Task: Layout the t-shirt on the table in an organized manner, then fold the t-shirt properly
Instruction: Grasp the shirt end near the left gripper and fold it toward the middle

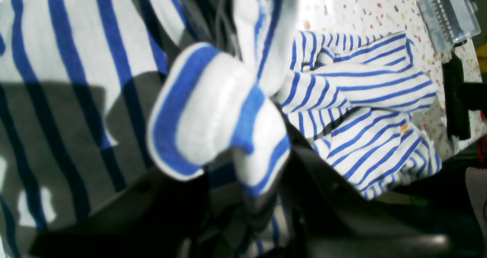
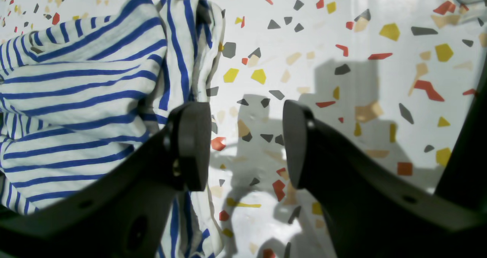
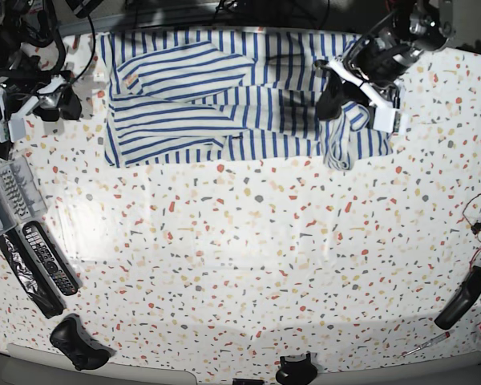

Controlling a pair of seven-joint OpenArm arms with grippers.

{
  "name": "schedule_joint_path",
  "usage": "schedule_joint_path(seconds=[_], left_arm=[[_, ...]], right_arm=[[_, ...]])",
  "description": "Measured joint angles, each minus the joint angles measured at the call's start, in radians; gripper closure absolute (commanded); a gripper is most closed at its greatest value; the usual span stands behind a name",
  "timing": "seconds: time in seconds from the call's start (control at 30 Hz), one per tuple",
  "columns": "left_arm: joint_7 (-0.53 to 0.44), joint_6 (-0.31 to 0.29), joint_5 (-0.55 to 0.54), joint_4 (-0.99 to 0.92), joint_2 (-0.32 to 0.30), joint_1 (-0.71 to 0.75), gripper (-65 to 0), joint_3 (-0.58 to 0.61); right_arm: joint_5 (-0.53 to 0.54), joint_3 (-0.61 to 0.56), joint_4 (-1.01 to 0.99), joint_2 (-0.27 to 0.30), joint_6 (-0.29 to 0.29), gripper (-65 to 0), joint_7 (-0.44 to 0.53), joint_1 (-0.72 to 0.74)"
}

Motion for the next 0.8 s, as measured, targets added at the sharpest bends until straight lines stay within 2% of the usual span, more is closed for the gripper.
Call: schedule_joint_path(seconds=[0.17,0.27,0.47,0.5,0.57,0.63,0.73,0.8], left_arm=[[-0.026,0.001,0.002,0.0,0.0,-0.005,0.0,0.077],[-0.022,0.002,0.073,0.0,0.0,-0.031,0.0,0.114],[-0.029,0.018,0.106,0.0,0.0,-0.031,0.0,0.122],[-0.029,0.019,0.107,0.0,0.0,-0.032,-2.1,0.122],[-0.029,0.018,0.108,0.0,0.0,-0.032,-18.0,0.122],[-0.033,0.018,0.107,-0.001,0.0,-0.032,-28.8,0.122],[-0.058,0.015,0.079,0.0,0.0,-0.032,-30.0,0.122],[-0.06,-0.036,0.034,0.0,0.0,-0.032,-30.0,0.122]], right_arm=[[0.0,0.0,0.0,0.0,0.0,-29.5,0.0,0.0],[0.0,0.0,0.0,0.0,0.0,-29.5,0.0,0.0],[0.0,0.0,0.0,0.0,0.0,-29.5,0.0,0.0],[0.0,0.0,0.0,0.0,0.0,-29.5,0.0,0.0],[0.0,0.0,0.0,0.0,0.0,-29.5,0.0,0.0],[0.0,0.0,0.0,0.0,0.0,-29.5,0.0,0.0],[0.0,0.0,0.0,0.0,0.0,-29.5,0.0,0.0],[0.0,0.0,0.0,0.0,0.0,-29.5,0.0,0.0]])
